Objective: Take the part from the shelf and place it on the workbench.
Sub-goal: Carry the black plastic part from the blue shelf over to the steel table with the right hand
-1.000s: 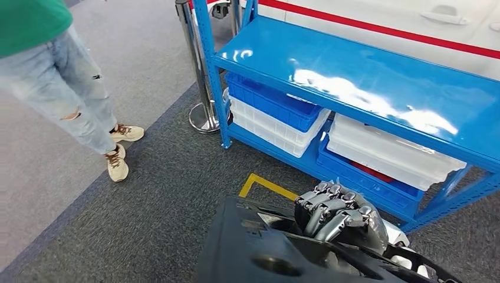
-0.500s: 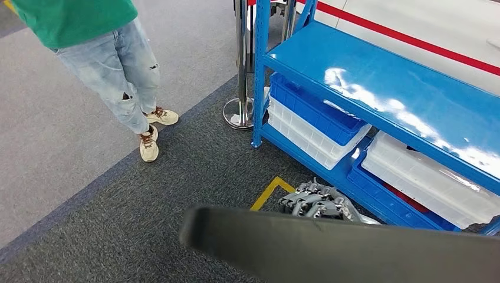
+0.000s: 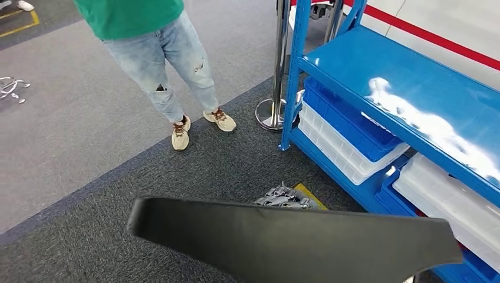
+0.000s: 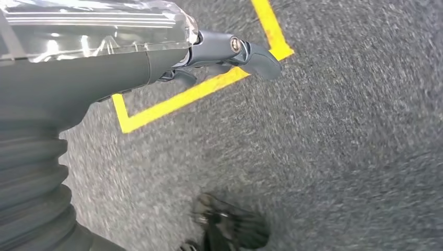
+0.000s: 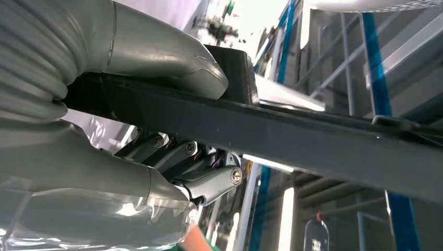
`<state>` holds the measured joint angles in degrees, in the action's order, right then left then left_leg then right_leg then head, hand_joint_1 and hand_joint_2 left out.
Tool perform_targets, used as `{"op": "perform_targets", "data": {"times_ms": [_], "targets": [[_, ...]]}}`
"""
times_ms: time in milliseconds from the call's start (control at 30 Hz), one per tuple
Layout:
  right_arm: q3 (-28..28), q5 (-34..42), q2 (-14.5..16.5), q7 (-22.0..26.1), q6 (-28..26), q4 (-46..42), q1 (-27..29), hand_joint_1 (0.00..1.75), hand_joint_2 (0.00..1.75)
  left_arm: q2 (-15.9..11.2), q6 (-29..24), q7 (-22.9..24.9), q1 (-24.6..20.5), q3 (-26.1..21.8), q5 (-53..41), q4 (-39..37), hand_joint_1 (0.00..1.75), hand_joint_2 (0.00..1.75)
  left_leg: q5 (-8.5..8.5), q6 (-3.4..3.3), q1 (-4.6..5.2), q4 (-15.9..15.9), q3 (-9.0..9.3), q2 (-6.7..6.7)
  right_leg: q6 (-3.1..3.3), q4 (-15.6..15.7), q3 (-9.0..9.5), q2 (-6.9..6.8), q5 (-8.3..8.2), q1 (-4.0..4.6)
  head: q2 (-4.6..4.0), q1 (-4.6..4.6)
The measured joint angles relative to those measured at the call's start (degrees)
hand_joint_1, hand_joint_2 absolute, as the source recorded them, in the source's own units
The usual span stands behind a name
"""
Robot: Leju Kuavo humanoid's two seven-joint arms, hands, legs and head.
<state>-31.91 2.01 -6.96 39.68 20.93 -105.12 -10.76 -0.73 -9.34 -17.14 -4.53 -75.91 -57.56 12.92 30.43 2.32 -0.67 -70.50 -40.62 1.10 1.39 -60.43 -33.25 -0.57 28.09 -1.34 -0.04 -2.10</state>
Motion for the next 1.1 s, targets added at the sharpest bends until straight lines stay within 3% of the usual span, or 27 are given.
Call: {"op": "perform_targets", "data": {"times_ms": [33, 67, 100, 133, 200, 267, 333, 367, 433, 467, 533, 567, 600, 667, 700, 767, 800, 867, 933, 1000, 1067, 1100], "targets": [[0.0, 0.0, 0.0, 0.0, 0.0, 0.0, 0.3, 1.55, 1.75, 0.0, 0.3, 0.1, -0.1, 0.0, -0.2, 0.0, 0.0, 1.75, 1.13, 0.04, -0.04, -3.2, -1.6, -0.53, 0.12, 0.0, 0.05, -0.92, 0.1, 0.18, 0.0, 0.01], [0.0, 0.0, 0.0, 0.0, 0.0, -0.1, 0.5, 1.55, 1.75, 0.0, 0.5, 0.3, 0.0, 0.1, -0.4, 0.0, 0.0, 1.75, 1.21, -0.02, -0.04, -4.6, -2.27, -0.73, 0.2, 0.0, 0.1, -1.74, 0.2, 0.33, 0.0, 0.0], [0.0, 0.0, 0.1, 0.0, -0.1, -0.3, 0.8, 1.55, 1.75, -0.1, 0.8, 0.6, 0.1, 0.2, -0.6, 0.0, 0.0, 1.75, 0.27, -0.22, -0.01, -3.7, -1.78, -0.89, 0.27, 0.0, 0.2, -2.51, 0.31, 0.48, 0.0, 0.0], [0.0, 0.0, 0.2, 0.0, -0.1, -0.4, 1.0, 1.55, 1.75, -0.2, 1.1, 1.0, 0.3, 0.3, -0.8, 0.0, 0.0, 1.75, -1.46, -0.6, 0.12, -0.7, -0.16, -1.25, 0.31, 0.0, 0.35, -3.25, 0.44, 0.64, 0.0, 0.0], [0.0, 0.1, 0.4, 0.0, -0.1, -0.4, 1.4, 1.55, 1.75, -0.6, 1.7, 1.7, 0.3, 0.4, -0.9, 0.0, 0.0, 1.75, -4.31, -1.76, 0.87, 7.3, 4.1, -3.67, 0.25, 0.1, 0.74, -4.56, 0.7, 0.96, 0.0, 0.01], [0.0, 0.1, 0.6, 0.0, -0.2, -0.4, 1.7, 1.55, 1.75, -1.0, 2.3, 2.2, 0.2, 0.4, -1.0, 0.0, 0.0, 1.75, -4.96, -2.71, 1.66, 11.3, 6.01, -5.28, -0.06, 0.4, 1.06, -5.77, 0.86, 1.11, 0.0, 0.01], [-0.1, 0.2, 0.8, 0.0, -0.2, -0.2, 1.9, 1.55, 1.75, -1.3, 2.8, 2.3, 0.4, 0.4, -1.0, 0.0, 0.0, 1.75, -5.2, -3.23, 1.83, 12.0, 6.26, -4.22, -0.54, 0.9, 1.49, -6.83, 0.94, 1.11, 0.0, 0.0], [-0.2, 0.4, 1.0, 0.0, -0.1, 0.0, 1.9, 1.55, 1.75, -1.4, 3.1, 2.2, 0.7, 0.4, -1.1, 0.0, 0.0, 1.75, -5.55, -3.39, 1.67, 12.7, 6.67, -3.55, -0.8, 0.8, 1.74, -6.37, 1.12, 1.06, 0.0, 0.04], [-0.3, 0.8, 1.1, 0.0, 0.1, 0.3, 2.0, 1.55, 1.75, -1.3, 3.7, 1.7, 0.8, 0.5, -1.2, 0.0, 0.0, 1.75, -6.32, -3.76, 1.23, 14.0, 7.59, -2.22, -1.21, -1.8, 0.93, -3.3, 2.87, 0.95, 0.0, 0.13], [-0.4, 0.9, 1.1, 0.0, 0.3, 0.5, 2.1, 1.55, 1.75, -1.2, 4.0, 1.4, 0.7, 0.5, -1.2, 0.0, 0.0, 1.75, -6.52, -3.87, 1.06, 14.3, 7.71, -1.53, -1.34, -4.8, -0.51, -1.41, 4.45, 0.85, 0.0, 0.19], [-0.5, 1.0, 1.1, 0.0, 0.7, 1.1, 2.4, 1.55, 1.75, -0.9, 4.5, 0.8, 0.4, 0.5, -1.2, 0.0, 0.0, 1.75, -6.58, -4.05, 0.99, 14.3, 7.66, 0.07, -1.59, -11.6, -4.2, 0.24, 7.25, 0.71, 0.0, 0.24], [-0.5, 1.0, 1.1, 0.0, 0.8, 1.4, 2.5, 1.55, 1.75, -0.8, 4.7, 0.6, 0.3, 0.6, -1.2, 0.0, 0.0, 1.75, -6.5, -3.99, 0.94, 14.1, 7.62, 0.97, -1.76, -13.4, -5.35, 0.42, 7.34, 0.61, 0.0, 0.24], [-0.7, 1.0, 1.1, 0.0, 0.9, 1.6, 2.6, 1.55, 1.75, -0.7, 5.0, 0.4, 0.3, 0.6, -1.2, 0.0, 0.0, 1.75, -6.38, -3.84, 0.85, 13.9, 7.6, 1.88, -1.94, -13.1, -5.48, 0.51, 6.25, 0.47, 0.0, 0.24], [-0.9, 0.9, 1.2, -0.1, 0.9, 2.0, 2.7, 1.55, 1.75, -0.6, 5.6, 0.3, 0.3, 0.7, -1.2, 0.0, 0.0, 1.75, -5.87, -3.3, 0.52, 12.9, 7.49, 3.66, -2.37, -7.2, -3.15, 1.5, 2.08, -0.05, 0.0, 0.25], [-0.9, 0.9, 1.2, -0.1, 0.9, 2.1, 2.7, 1.55, 1.75, -0.6, 5.8, 0.2, 0.3, 0.8, -1.2, 0.0, 0.0, 1.75, -5.51, -2.93, 0.44, 12.2, 7.16, 4.47, -2.59, -4.0, -1.76, 3.09, 0.71, -0.37, 0.0, 0.26], [-1.0, 0.9, 1.4, 0.0, 0.9, 2.4, 2.8, 1.55, 1.75, -0.6, 6.0, 0.1, 0.2, 0.8, -1.1, 0.0, 0.0, 1.75, -5.05, -2.19, 0.29, 11.0, 6.2, 5.87, -2.54, -0.9, -0.6, 5.47, 0.03, -0.67, 0.0, 0.25], [-1.1, 0.9, 1.5, 0.0, 1.0, 2.4, 2.8, 1.55, 1.75, -0.6, 6.0, 0.1, 0.2, 0.8, -1.1, 0.0, 0.0, 1.75, -5.04, -1.78, 0.17, 10.8, 5.75, 6.53, -2.26, -0.9, -0.65, 5.79, 0.31, -0.54, 0.0, 0.24], [-1.3, 0.9, 1.7, -0.1, 1.1, 2.5, 2.7, 1.55, 1.75, -0.6, 6.7, 0.1, 0.5, 0.8, -1.0, 0.0, 0.0, 1.75, -5.13, -1.13, -0.13, 10.8, 5.36, 7.19, -1.4, -0.8, -0.58, 4.34, 0.21, -0.41, 0.0, 0.24], [-1.6, 1.0, 2.1, -0.1, 1.6, 2.6, 2.6, 1.55, 1.75, -0.6, 7.8, 0.3, 0.7, 0.8, -0.9, 0.0, 0.0, 1.75, -3.84, -0.62, 0.01, 8.4, 4.19, 4.35, -0.61, -0.4, -0.14, 2.68, 0.19, -0.42, 0.0, -0.05], [-1.9, 1.3, 2.3, -0.1, 2.1, 2.7, 2.4, 1.55, 1.75, -0.5, 8.8, 0.6, 0.5, 0.8, -0.9, 0.0, 0.0, 1.75, -0.67, -0.26, 0.07, 1.6, 0.81, 0.48, -0.12, -0.2, 0.17, 0.81, 0.38, -0.05, 0.0, -0.32], [-2.2, 1.6, 2.3, -0.1, 2.2, 3.0, 2.2, 1.55, 1.75, -0.4, 9.3, 0.8, 0.5, 0.8, -0.8, 0.0, 0.0, 1.75, 1.38, -0.14, -0.05, -4.6, -2.51, -0.63, 0.08, -0.2, 0.27, -1.05, 0.61, 0.31, 0.0, -0.32], [-2.3, 1.7, 2.3, -0.1, 2.3, 3.2, 2.0, 1.55, 1.75, -0.4, 9.3, 0.9, 0.6, 0.8, -0.8, 0.0, 0.0, 1.75, 0.95, -0.23, -0.06, -5.0, -2.81, -0.76, 0.12, -0.2, 0.35, -1.89, 0.74, 0.45, 0.0, -0.32]]}}
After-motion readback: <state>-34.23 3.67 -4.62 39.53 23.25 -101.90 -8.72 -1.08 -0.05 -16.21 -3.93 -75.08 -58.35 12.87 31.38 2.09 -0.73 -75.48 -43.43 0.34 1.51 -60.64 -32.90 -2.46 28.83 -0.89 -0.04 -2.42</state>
